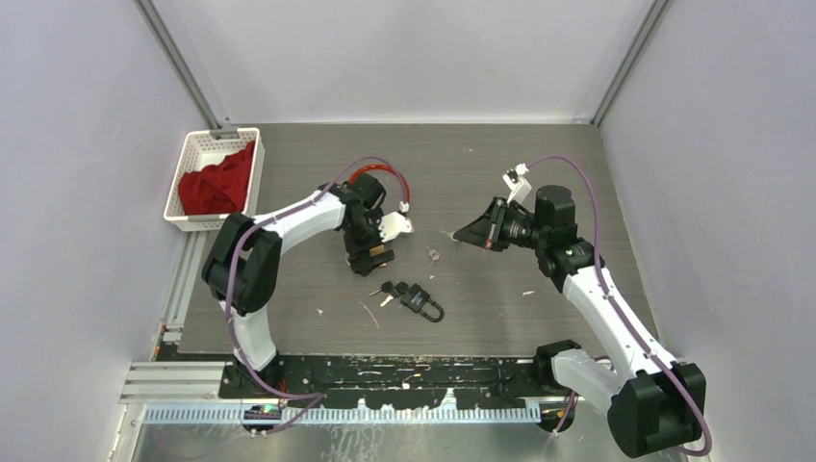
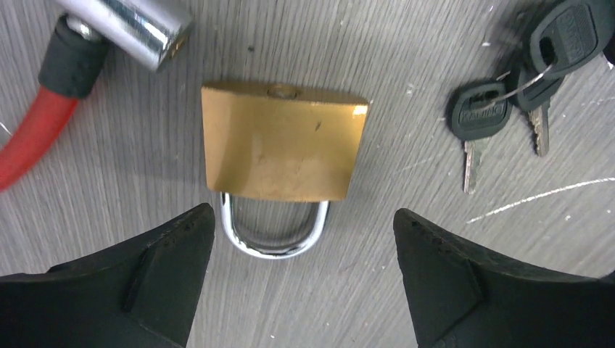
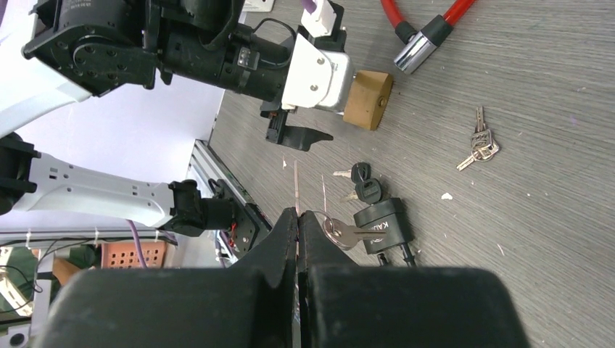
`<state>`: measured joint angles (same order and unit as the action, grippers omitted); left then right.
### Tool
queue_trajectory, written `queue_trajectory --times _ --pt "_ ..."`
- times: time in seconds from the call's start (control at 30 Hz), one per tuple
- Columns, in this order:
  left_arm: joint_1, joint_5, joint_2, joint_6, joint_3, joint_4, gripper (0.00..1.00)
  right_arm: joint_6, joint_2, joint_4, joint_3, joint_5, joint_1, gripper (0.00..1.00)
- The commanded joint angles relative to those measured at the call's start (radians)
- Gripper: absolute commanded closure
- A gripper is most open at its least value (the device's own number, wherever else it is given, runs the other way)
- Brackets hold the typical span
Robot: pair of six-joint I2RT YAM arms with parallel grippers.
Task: Unlock with the key
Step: Pick up the lock from the center of the board.
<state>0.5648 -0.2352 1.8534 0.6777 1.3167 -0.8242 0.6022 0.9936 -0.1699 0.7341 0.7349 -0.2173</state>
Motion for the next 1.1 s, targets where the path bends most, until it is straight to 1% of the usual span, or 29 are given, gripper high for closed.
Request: queue_trajectory --times 0.0,0.2,0.4,0.53,0.7,0.77,0.87,0.9,0.93,0.97,1.0,1.03,1.07 --pt "0.026 0.027 0.002 0.052 -0.015 0.130 0.07 -0.010 -0.018 0.016 0.043 0.009 0.004 0.99" --pt "0.042 0.037 0.023 0.092 -0.041 0.165 0.07 0.005 -0.039 0.024 0.043 0.026 0.004 0.99" --pt "0.042 0.007 0.031 0.148 -0.052 0.139 0.12 0.002 -0.042 0.010 0.060 0.034 0.004 0.99" --pt "0.043 -0.031 0.029 0.178 -0.046 0.111 0.24 0.000 -0.041 0.008 0.066 0.040 0.004 0.99" --pt "0.043 -0.035 0.037 0.135 -0.031 0.121 0.47 -0.017 -0.042 -0.018 0.080 0.040 0.005 0.99" --pt "0.043 -0.032 0.023 0.121 -0.043 0.141 0.51 -0.028 -0.043 -0.034 0.090 0.038 0.004 0.99" --pt "0.052 -0.024 -0.010 0.121 -0.082 0.171 0.52 -0.039 -0.040 -0.048 0.096 0.037 0.005 0.99" --pt "0.059 -0.013 -0.017 0.123 -0.093 0.182 0.53 -0.042 -0.040 -0.052 0.097 0.037 0.004 0.99" --pt "0.066 0.002 -0.024 0.122 -0.102 0.198 0.57 -0.041 -0.040 -0.051 0.096 0.036 0.005 0.99" --pt "0.072 0.018 -0.029 0.119 -0.110 0.213 0.63 -0.042 -0.039 -0.052 0.096 0.034 0.005 0.99" --pt "0.078 0.032 -0.031 0.114 -0.115 0.226 0.71 -0.042 -0.038 -0.052 0.097 0.032 0.004 0.99" --pt "0.082 0.039 -0.035 0.108 -0.117 0.236 0.80 -0.043 -0.039 -0.052 0.097 0.031 0.004 0.99" --pt "0.083 0.041 -0.038 0.098 -0.116 0.244 0.93 -0.042 -0.038 -0.053 0.097 0.031 0.004 0.99"
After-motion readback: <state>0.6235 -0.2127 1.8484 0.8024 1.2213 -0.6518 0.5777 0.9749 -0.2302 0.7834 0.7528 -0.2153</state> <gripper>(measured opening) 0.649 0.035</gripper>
